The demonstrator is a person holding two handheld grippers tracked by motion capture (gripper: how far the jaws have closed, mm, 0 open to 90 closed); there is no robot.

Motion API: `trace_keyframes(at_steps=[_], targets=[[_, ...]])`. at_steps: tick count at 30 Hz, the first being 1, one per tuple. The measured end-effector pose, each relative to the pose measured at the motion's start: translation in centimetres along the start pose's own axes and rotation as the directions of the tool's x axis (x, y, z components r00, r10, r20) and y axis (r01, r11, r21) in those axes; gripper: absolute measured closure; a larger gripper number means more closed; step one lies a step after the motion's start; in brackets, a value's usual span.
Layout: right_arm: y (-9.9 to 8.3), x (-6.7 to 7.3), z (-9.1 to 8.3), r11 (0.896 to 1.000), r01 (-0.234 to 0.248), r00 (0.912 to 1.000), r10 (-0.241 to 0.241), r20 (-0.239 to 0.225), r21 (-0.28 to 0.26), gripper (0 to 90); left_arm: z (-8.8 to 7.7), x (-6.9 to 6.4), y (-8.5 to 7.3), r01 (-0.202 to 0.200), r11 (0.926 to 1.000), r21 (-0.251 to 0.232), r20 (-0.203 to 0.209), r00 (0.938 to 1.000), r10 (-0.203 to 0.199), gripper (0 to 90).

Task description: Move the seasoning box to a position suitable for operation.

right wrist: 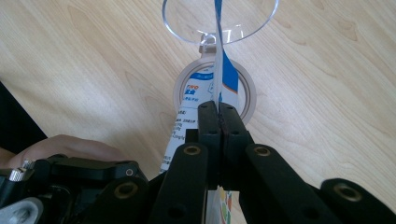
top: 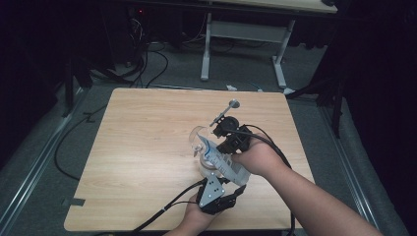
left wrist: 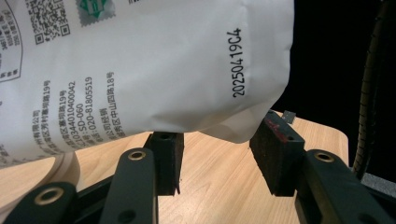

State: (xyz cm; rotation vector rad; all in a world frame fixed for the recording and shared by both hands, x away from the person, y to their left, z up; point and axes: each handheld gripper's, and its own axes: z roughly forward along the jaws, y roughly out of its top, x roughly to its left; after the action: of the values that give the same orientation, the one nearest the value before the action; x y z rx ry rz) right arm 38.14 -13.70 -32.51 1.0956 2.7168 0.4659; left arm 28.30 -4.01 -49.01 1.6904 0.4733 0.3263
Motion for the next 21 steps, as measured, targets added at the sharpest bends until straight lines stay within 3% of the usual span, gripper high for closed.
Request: trace_keyframes(at_steps=[21], targets=[[-0.9,-0.4,0.2,1.0,-0.011,0.9999,0.011,-0.005,0.015,89.4,-0.2,0.3,-1.8,0.012,0.9994,0.034,0.0,0.9999,-0.012,56.2]])
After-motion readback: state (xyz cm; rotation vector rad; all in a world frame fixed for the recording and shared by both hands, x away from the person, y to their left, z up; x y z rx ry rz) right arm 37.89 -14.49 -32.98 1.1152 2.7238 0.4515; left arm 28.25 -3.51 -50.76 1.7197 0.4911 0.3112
